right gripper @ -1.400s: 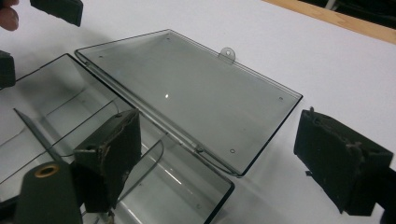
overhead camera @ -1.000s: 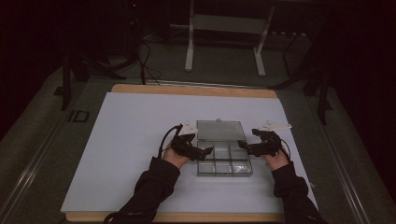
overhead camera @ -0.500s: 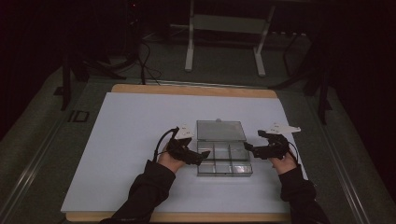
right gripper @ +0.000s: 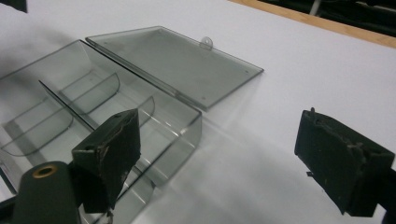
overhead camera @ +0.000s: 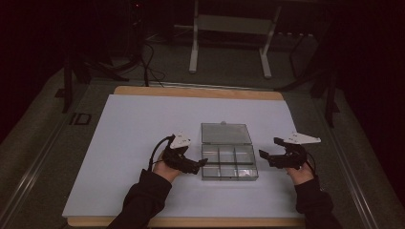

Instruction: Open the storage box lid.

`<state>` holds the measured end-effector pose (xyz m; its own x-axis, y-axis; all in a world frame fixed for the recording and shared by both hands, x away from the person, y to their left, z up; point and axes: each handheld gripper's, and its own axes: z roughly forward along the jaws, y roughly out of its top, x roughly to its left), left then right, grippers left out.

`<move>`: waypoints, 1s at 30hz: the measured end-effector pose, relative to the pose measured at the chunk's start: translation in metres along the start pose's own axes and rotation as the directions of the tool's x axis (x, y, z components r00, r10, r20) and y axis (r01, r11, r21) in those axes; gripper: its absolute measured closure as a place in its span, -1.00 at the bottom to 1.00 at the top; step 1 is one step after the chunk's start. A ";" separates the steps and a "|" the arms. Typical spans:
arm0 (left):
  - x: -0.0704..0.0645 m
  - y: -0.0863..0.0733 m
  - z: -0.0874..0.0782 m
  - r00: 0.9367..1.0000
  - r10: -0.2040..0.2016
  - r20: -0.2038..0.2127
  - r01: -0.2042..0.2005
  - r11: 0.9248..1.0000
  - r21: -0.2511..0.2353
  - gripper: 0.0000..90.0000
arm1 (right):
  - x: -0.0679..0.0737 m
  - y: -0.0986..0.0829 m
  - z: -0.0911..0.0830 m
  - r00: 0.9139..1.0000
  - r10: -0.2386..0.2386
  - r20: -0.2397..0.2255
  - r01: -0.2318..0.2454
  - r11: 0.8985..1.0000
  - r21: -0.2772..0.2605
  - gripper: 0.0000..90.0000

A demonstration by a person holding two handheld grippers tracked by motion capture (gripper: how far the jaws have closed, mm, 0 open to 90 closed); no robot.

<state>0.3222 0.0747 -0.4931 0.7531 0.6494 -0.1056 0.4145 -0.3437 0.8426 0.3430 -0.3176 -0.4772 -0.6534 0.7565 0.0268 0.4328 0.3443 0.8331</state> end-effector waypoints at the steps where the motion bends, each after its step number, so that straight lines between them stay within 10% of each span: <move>1: 0.000 -0.001 -0.001 1.000 -0.001 -0.003 0.001 1.000 0.002 -0.95 | 0.000 -0.002 -0.001 1.000 0.003 0.004 -0.003 1.000 0.000 -0.68; 30: -0.004 -0.045 -0.026 0.998 0.003 -0.066 0.000 0.999 0.038 -0.95 | -0.009 -0.045 -0.022 0.996 0.051 0.069 -0.051 0.999 -0.007 -0.68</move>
<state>0.2871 0.1051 -0.5165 0.7187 0.6920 -0.0680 0.4336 -0.3697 0.8218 0.3157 -0.3522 -0.5029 -0.5859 0.8097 0.0312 0.4608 0.3014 0.8348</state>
